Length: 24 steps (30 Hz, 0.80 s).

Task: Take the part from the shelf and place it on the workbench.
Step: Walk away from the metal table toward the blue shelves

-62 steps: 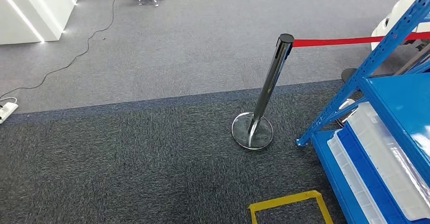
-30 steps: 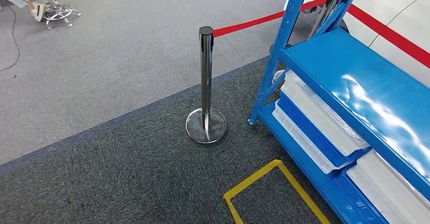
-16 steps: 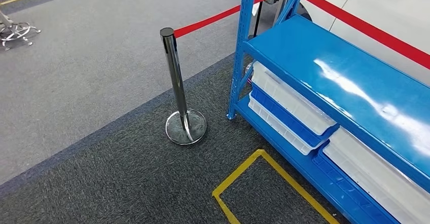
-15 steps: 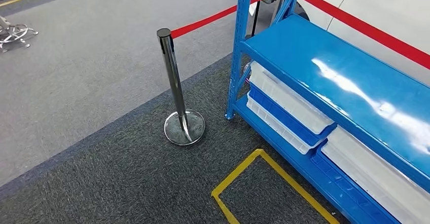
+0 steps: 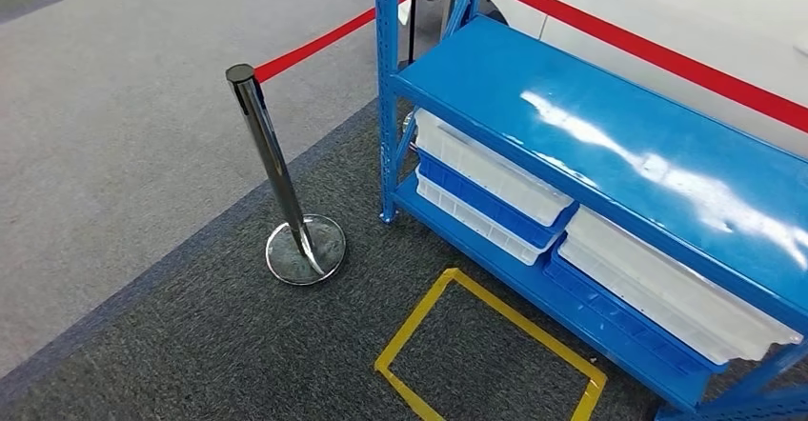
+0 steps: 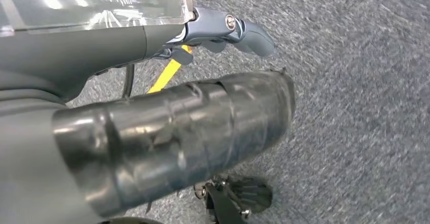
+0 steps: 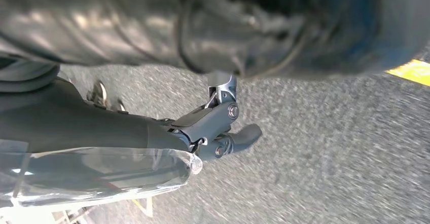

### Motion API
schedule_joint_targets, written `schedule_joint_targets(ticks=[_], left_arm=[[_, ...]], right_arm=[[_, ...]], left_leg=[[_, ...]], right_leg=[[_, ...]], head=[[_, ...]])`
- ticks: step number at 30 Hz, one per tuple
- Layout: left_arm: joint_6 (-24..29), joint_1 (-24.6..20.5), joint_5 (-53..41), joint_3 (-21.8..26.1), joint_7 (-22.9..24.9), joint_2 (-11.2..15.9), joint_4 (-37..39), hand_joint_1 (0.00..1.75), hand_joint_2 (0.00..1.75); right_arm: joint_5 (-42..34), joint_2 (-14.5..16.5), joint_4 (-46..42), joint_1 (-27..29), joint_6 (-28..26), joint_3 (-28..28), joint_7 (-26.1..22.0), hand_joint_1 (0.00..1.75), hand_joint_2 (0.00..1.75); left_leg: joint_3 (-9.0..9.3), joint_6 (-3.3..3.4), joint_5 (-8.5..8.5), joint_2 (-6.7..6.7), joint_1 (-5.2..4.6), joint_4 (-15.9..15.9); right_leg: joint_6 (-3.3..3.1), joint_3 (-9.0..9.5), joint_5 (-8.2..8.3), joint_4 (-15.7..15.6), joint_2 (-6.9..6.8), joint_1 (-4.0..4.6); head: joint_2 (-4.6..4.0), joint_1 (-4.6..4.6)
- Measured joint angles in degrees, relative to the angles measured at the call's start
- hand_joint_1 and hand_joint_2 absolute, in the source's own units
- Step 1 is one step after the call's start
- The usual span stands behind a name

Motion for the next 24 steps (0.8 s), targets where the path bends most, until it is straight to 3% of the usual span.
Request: schedule_joint_targets(ticks=[2,4,5,6,7,9,11,13,15,17,19,20,21,22,24], left_arm=[[-0.02,0.03,-0.05,0.03,-0.02,0.02,0.00,0.00,0.00],[-0.08,0.10,-0.05,0.03,-0.02,0.02,0.00,0.00,0.00],[-0.10,0.11,-0.06,0.03,-0.02,0.02,0.00,0.00,0.00],[-0.13,0.10,-0.07,0.03,-0.02,-0.01,0.00,0.00,0.00],[-0.15,0.08,-0.08,0.03,-0.02,-0.04,0.00,0.00,0.00],[-0.19,0.02,-0.09,0.03,-0.02,-0.08,0.00,0.00,0.00],[-0.21,-0.08,-0.10,0.03,-0.06,-0.07,0.00,0.00,0.00],[-0.21,-0.25,-0.09,0.03,-0.15,-0.08,0.00,0.00,0.00],[-0.22,-0.35,-0.08,0.04,-0.26,-0.09,0.00,0.00,0.00],[-0.23,-0.26,-0.08,0.03,-0.33,-0.08,0.00,0.00,0.00],[-0.23,-0.03,-0.07,0.04,-0.35,-0.07,0.00,0.00,0.00],[-0.24,0.06,-0.07,0.04,-0.35,-0.07,0.00,0.00,0.00],[-0.24,0.11,-0.07,0.05,-0.35,-0.07,0.00,0.00,0.00],[-0.25,0.11,-0.07,0.05,-0.35,-0.07,0.00,0.00,0.00],[-0.25,0.14,-0.07,0.05,-0.34,0.03,0.00,0.00,0.00]], right_arm=[[0.11,-0.01,0.02,-0.15,0.05,0.01,-0.02,0.00,0.00],[0.23,-0.03,0.02,-0.28,0.11,0.02,-0.06,0.00,0.00],[0.28,-0.04,0.02,-0.28,0.13,0.02,-0.08,0.00,0.00],[0.33,-0.09,0.02,-0.24,0.14,0.02,-0.09,0.00,0.00],[0.38,-0.14,0.02,-0.20,0.14,0.02,-0.09,0.00,0.00],[0.46,-0.22,0.02,-0.24,0.14,0.02,-0.13,0.00,0.00],[0.58,-0.26,0.03,-0.37,0.15,0.02,-0.25,0.00,0.00],[0.68,-0.29,0.03,-0.36,0.15,0.02,-0.33,0.00,0.00],[0.72,-0.30,0.02,-0.37,0.15,0.02,-0.34,0.00,0.00],[0.74,-0.30,0.02,-0.46,0.16,0.02,-0.36,0.00,0.00],[0.74,-0.30,0.03,-0.47,0.16,0.02,-0.36,0.00,0.00],[0.74,-0.30,0.04,-0.44,0.16,0.02,-0.36,0.00,0.00],[0.74,-0.30,0.04,-0.41,0.16,0.02,-0.36,0.00,0.00],[0.74,-0.30,0.04,-0.40,0.16,0.02,-0.36,0.00,0.00],[0.74,-0.25,0.07,-0.45,0.17,0.02,-0.36,0.00,0.00]], left_leg=[[0.14,0.48,0.18,1.57,-0.03,-0.42],[0.10,0.56,0.07,3.29,-0.12,-0.39],[0.12,0.50,0.00,4.10,-0.13,-0.37],[0.18,0.40,-0.09,4.84,-0.10,-0.33],[0.29,0.23,-0.21,5.50,-0.07,-0.27],[0.59,-0.33,-0.59,6.64,-0.21,-0.06],[0.91,-1.10,-0.95,7.57,-0.43,0.09],[1.23,-1.83,-1.22,8.29,-0.36,-0.01],[0.98,-2.50,-2.60,6.65,-0.15,1.40],[-1.47,-2.86,-6.26,3.64,-0.03,7.53],[-5.00,-2.85,-9.44,2.50,-0.02,15.17],[-5.91,-2.77,-9.42,2.41,-0.03,16.80],[-5.83,-2.61,-8.17,2.33,-0.03,16.15],[-4.76,-2.37,-5.96,2.04,-0.03,13.26],[-1.76,-1.67,-1.76,-0.51,-0.01,5.27]], right_leg=[[0.33,-2.89,-3.40,5.86,-3.50,0.15],[0.67,-6.15,-6.11,12.42,-4.84,-0.11],[0.83,-6.63,-6.01,13.49,-5.08,-0.27],[0.95,-5.88,-4.83,12.26,-5.36,-0.44],[1.00,-4.03,-2.95,9.01,-5.92,-0.56],[0.70,0.21,-0.02,1.10,-8.51,-0.50],[0.07,1.81,0.63,-2.19,-9.86,-0.15],[-0.64,1.72,0.77,-2.20,-8.63,-0.07],[-1.44,1.89,1.15,-2.65,-7.46,-0.30],[-2.05,1.90,1.47,-2.91,-6.30,-0.33],[-2.31,1.79,1.51,-2.84,-4.83,-0.12],[-2.34,1.81,1.49,-2.77,-3.97,-0.04],[-2.34,1.85,1.47,-2.68,-3.07,0.00],[-2.31,1.91,1.44,-2.57,-2.16,0.04],[-2.09,1.78,1.32,-2.25,-0.55,0.04]], head=[[0.01,0.16],[0.01,0.22],[0.01,0.21],[0.01,0.22],[0.01,0.22],[0.01,0.21],[0.01,0.19],[0.00,0.19],[0.01,0.15],[0.01,0.11],[0.00,0.10],[0.00,0.10],[0.01,0.10],[0.01,0.10],[0.00,0.13]])
